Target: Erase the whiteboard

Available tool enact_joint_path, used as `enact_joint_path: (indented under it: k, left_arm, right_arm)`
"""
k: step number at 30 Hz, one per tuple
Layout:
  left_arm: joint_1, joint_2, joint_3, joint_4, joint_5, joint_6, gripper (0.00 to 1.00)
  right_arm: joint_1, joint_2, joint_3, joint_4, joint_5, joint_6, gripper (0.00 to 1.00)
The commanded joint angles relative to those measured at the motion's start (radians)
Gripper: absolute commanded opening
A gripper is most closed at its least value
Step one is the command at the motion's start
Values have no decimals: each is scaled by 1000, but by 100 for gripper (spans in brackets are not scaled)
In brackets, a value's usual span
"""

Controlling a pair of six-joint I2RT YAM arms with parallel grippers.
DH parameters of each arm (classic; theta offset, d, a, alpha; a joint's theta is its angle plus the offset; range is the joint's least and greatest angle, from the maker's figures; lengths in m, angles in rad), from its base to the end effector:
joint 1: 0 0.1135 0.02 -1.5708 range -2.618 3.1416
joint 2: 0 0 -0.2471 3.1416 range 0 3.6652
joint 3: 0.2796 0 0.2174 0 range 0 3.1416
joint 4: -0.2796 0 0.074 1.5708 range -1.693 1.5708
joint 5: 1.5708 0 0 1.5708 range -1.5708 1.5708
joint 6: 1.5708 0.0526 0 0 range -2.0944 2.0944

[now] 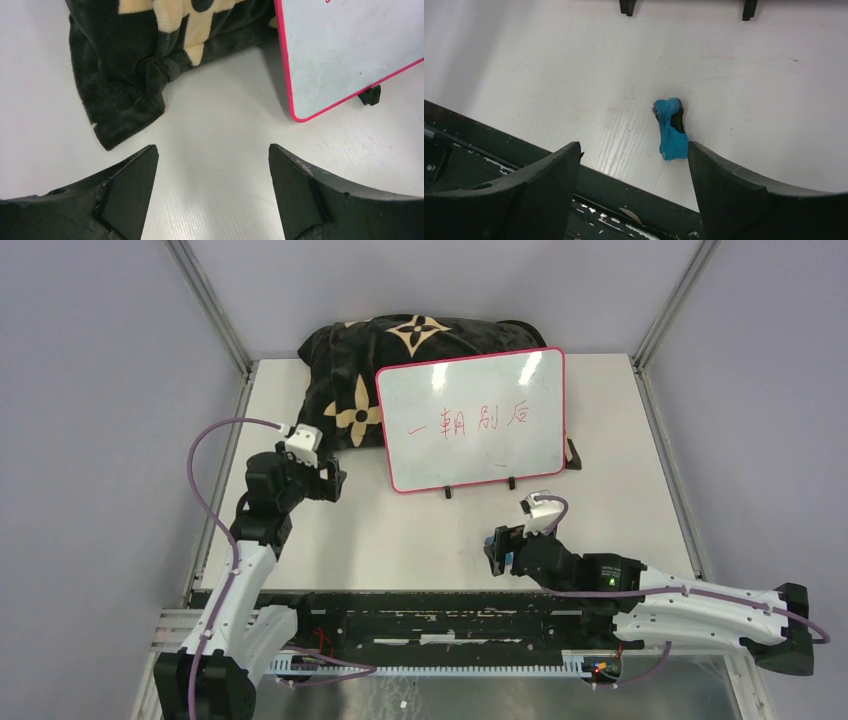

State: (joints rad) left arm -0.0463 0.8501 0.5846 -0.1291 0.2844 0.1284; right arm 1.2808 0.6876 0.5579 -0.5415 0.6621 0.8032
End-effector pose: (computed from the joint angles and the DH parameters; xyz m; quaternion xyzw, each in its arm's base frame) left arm 0.1883 -0.0235 0.2544 0.1502 0.8136 -0.0953 0.5536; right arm 0.0694 0.1196 0.2310 -0.0641 0.8609 0.2073 0.4602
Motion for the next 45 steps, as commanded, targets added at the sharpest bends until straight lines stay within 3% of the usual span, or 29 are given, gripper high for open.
enact_joint_path:
  k: [1, 5, 12, 16, 19, 23, 27, 36, 45]
  left_arm:
    - [-1, 5, 61, 21, -25, 16, 88]
    - [-1, 30, 74, 26, 25, 10, 88]
    - [-3, 134, 155, 40, 143, -25, 88]
    - [-28, 217, 216, 41, 147, -40, 88]
    - [-108, 304, 285, 27, 58, -39, 86]
    - [-242, 425, 400, -28, -14, -13, 84]
    - [-259, 486, 460, -28, 22, -43, 84]
    - [-259, 384, 379, 48, 8, 1, 84]
    - [-258, 367, 335, 80, 41, 14, 85]
  right_arm:
    - [2, -15, 36, -98, 83, 47, 87]
    - [2, -10, 65, -215, 116, 92, 85]
    - [0, -49, 95, -490, 241, 315, 83]
    - [-1, -76, 98, -502, 203, 303, 84]
    - [-14, 3, 143, -497, 181, 251, 85]
    - [-76, 250, 258, -452, 87, 112, 86]
    - [-146, 448, 332, -366, 8, -20, 85]
    - [-456, 493, 247, -106, -514, -268, 80]
    - [-521, 615, 153, 15, -681, -277, 72]
